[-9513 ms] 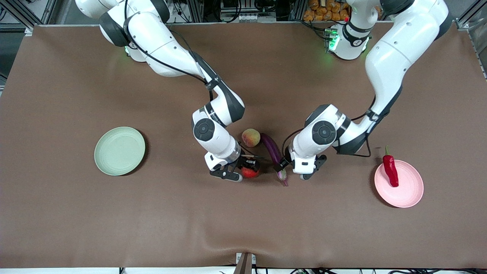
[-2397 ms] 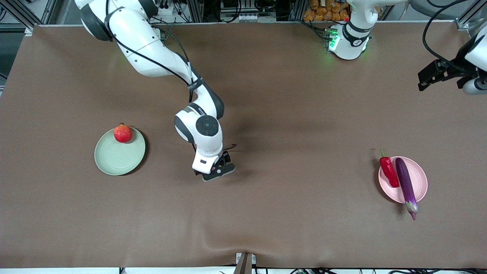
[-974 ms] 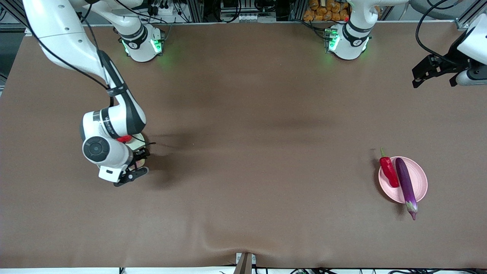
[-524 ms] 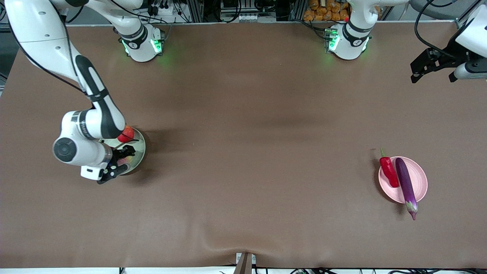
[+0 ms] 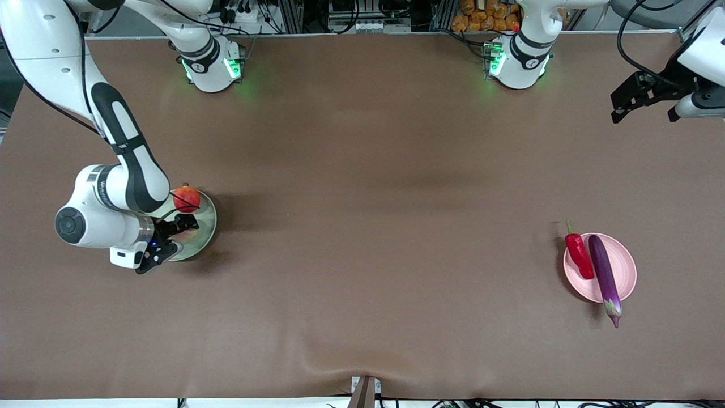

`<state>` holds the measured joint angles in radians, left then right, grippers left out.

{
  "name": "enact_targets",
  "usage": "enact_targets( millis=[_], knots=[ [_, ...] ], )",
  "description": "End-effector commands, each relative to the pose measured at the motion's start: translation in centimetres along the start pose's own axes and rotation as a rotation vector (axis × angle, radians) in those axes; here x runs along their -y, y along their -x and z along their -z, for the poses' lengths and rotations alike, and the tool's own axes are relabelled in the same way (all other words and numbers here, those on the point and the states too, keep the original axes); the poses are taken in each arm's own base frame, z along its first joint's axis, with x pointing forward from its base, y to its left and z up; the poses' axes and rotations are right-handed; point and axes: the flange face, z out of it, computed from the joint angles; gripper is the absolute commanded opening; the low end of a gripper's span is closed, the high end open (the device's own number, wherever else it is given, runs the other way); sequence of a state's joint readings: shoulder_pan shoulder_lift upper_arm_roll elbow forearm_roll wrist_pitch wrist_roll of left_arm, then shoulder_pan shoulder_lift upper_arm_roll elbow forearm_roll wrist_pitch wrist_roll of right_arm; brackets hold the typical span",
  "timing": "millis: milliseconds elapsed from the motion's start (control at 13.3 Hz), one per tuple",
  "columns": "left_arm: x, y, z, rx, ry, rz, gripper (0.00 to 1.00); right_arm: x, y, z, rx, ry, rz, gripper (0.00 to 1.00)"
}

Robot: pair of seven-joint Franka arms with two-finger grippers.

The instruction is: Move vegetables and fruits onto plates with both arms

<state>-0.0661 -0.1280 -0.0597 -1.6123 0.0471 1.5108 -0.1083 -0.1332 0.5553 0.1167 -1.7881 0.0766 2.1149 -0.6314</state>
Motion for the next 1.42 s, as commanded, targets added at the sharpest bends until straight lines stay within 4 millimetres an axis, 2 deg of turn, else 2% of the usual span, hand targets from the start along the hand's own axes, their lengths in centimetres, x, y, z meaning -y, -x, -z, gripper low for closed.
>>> enact_targets(
  millis=[0, 225, 375, 524, 599, 674, 749, 824, 974, 1049, 1273, 1348],
  knots=[
    [0.0, 0.1, 0.4, 0.007, 0.021, 0.0, 1.0, 0.0, -1.3, 7.2, -0.021, -0.026, 0.035, 1.0],
    [0.2, 0.0, 0.3, 0.011, 0.023, 0.01, 1.0, 0.5, -2.6, 15.1, -0.056, -0.005, 0.047, 1.0],
    [0.2, 0.0, 0.2, 0.013, 0.023, 0.012, 1.0, 0.8, -2.7, 20.3, -0.08, 0.02, 0.065, 1.0],
    [0.2, 0.0, 0.4, 0.008, 0.024, 0.016, 1.0, 1.3, -1.7, 25.7, -0.093, 0.029, 0.067, 1.0],
    [0.2, 0.1, 0.4, 0.01, 0.024, 0.018, 1.0, 1.7, -1.3, 26.8, -0.082, 0.016, 0.069, 1.0],
    [0.2, 0.1, 0.5, 0.008, 0.024, 0.019, 1.0, 3.0, -0.7, 28.1, -0.071, 0.013, 0.056, 1.0],
    [0.3, 0.1, 0.6, 0.006, 0.03, 0.019, 1.0, 5.4, 0.9, 31.8, -0.09, 0.052, -0.04, 1.0],
    [0.2, 0.1, 0.5, 0.009, 0.047, 0.019, 1.0, 5.9, 1.7, 31.8, -0.073, 0.031, -0.199, 1.0],
    [0.3, 0.0, 0.6, 0.008, 0.047, 0.024, 1.0, 8.1, 4.4, 33.8, -0.017, 0.007, -0.413, 1.0],
    [0.3, 0.0, 0.7, 0.006, 0.047, 0.024, 1.0, 9.3, 5.6, 35.0, -0.005, 0.012, -0.467, 1.0],
    [0.5, 0.0, 0.7, 0.005, 0.049, 0.027, 1.0, 10.4, 9.9, 38.3, -0.048, 0.037, -0.518, 1.0],
    [0.4, 0.0, 0.7, 0.005, 0.045, 0.027, 1.0, 12.1, 10.9, 39.2, -0.061, 0.054, -0.508, 1.0]
  ],
)
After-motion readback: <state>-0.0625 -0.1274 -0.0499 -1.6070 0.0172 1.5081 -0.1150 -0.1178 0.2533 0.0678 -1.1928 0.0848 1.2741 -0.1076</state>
